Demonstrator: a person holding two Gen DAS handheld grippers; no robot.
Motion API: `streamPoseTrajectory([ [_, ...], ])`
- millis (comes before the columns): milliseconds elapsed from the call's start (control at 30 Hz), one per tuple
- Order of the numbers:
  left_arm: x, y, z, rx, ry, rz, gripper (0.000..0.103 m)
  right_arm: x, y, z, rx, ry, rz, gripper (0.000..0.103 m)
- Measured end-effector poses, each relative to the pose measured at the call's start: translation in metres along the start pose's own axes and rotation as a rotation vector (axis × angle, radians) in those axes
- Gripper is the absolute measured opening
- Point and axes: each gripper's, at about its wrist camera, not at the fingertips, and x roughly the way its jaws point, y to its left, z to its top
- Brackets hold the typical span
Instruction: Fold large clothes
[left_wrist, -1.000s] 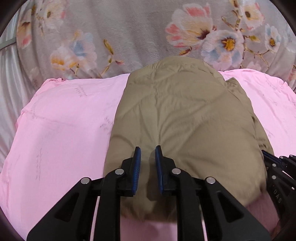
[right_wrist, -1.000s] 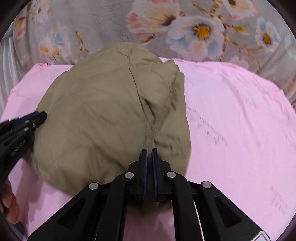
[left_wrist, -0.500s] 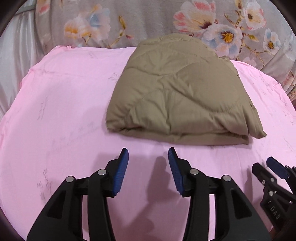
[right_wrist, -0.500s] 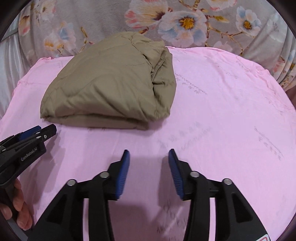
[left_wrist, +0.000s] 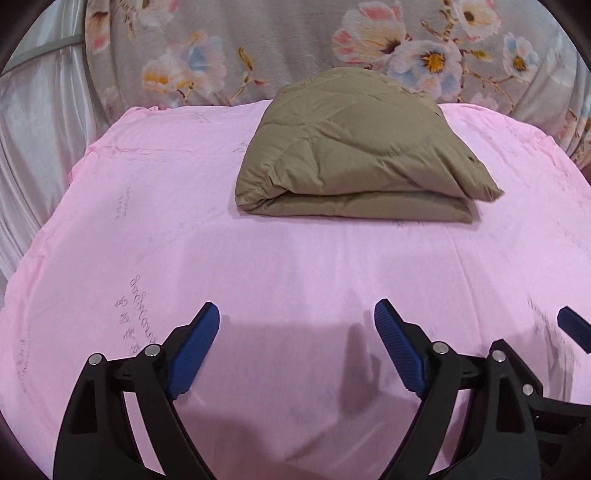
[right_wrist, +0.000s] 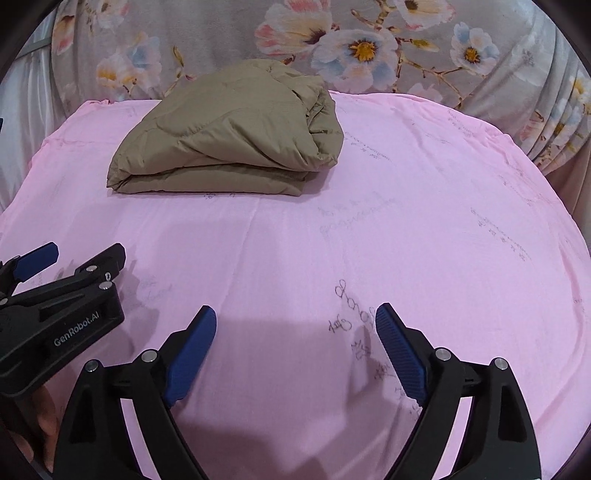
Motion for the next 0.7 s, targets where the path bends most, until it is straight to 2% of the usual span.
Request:
streamPoseTrajectory([
  [367, -0.020, 0.002, -0.024, -0.014, 0.013, 0.024, 0.088, -0.015, -0.002, -0.017, 0.019, -0.006, 0.007, 0.086],
  [700, -0.018, 0.000, -0.027, -0.007, 0.027, 0.064, 0.090, -0.014, -0.001, -0.019, 0.017, 0.003, 0.007, 0.086],
])
